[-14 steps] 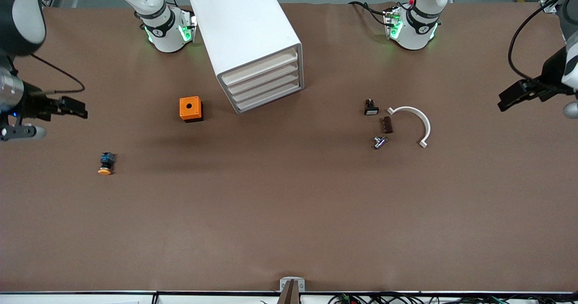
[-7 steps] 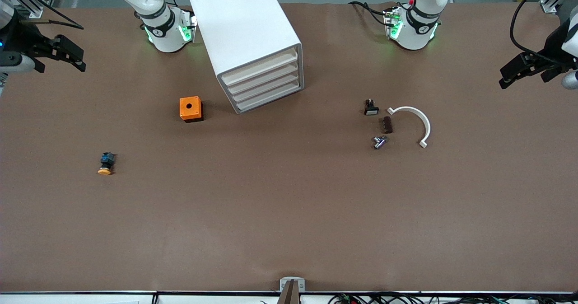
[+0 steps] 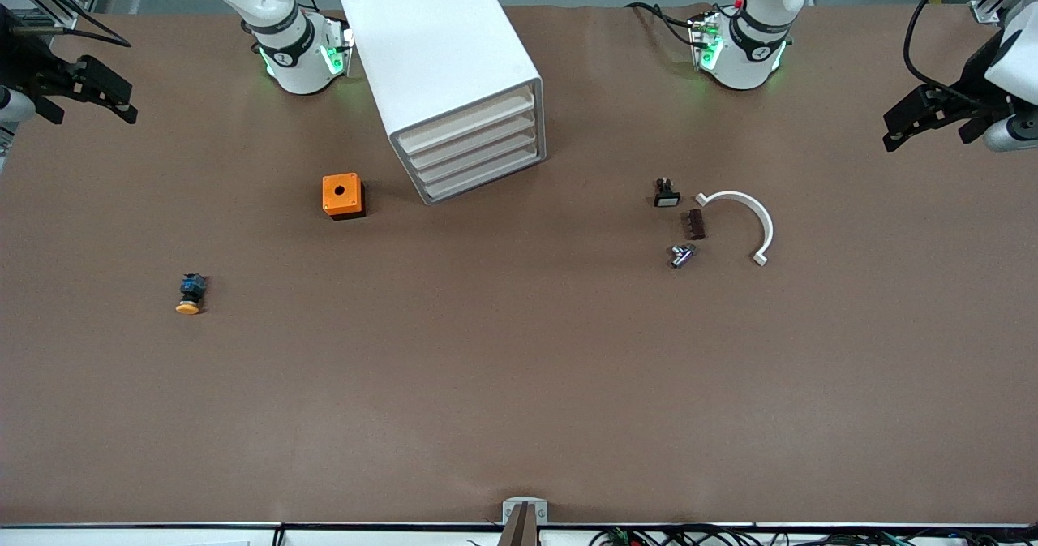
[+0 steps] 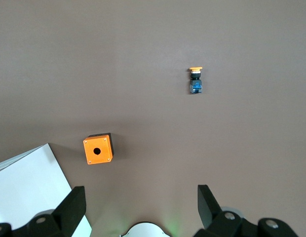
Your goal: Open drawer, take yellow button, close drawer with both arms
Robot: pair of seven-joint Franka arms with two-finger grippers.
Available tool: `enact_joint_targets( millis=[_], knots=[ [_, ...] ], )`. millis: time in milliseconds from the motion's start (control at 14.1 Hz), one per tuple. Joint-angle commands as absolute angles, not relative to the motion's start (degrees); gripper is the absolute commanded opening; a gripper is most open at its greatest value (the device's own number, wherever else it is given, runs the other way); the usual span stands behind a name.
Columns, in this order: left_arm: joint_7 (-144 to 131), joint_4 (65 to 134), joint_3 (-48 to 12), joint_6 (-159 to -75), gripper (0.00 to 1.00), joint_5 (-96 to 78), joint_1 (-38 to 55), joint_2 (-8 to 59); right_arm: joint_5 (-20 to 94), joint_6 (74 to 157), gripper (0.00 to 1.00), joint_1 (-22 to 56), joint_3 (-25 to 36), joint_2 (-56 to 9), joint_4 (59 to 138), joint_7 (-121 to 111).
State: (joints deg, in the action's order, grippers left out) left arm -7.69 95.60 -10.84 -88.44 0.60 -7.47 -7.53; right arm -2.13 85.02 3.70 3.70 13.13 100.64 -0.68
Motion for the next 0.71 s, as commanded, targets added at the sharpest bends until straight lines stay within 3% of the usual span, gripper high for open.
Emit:
enact_joint_targets(
  millis=[0,637],
  knots=[
    [-6.07,95.28,-11.69,-88.07,1.00,-0.35,-7.82,-8.00,-1.23,84.11,1.00,3.52,4.04,13.62,100.11,-1.41],
    [-6.33,92.55,-11.69,-87.11,1.00,0.00,-7.65,-5.19,-1.23,84.11,1.00,3.52,3.96,13.62,100.20,-1.49]
  ],
)
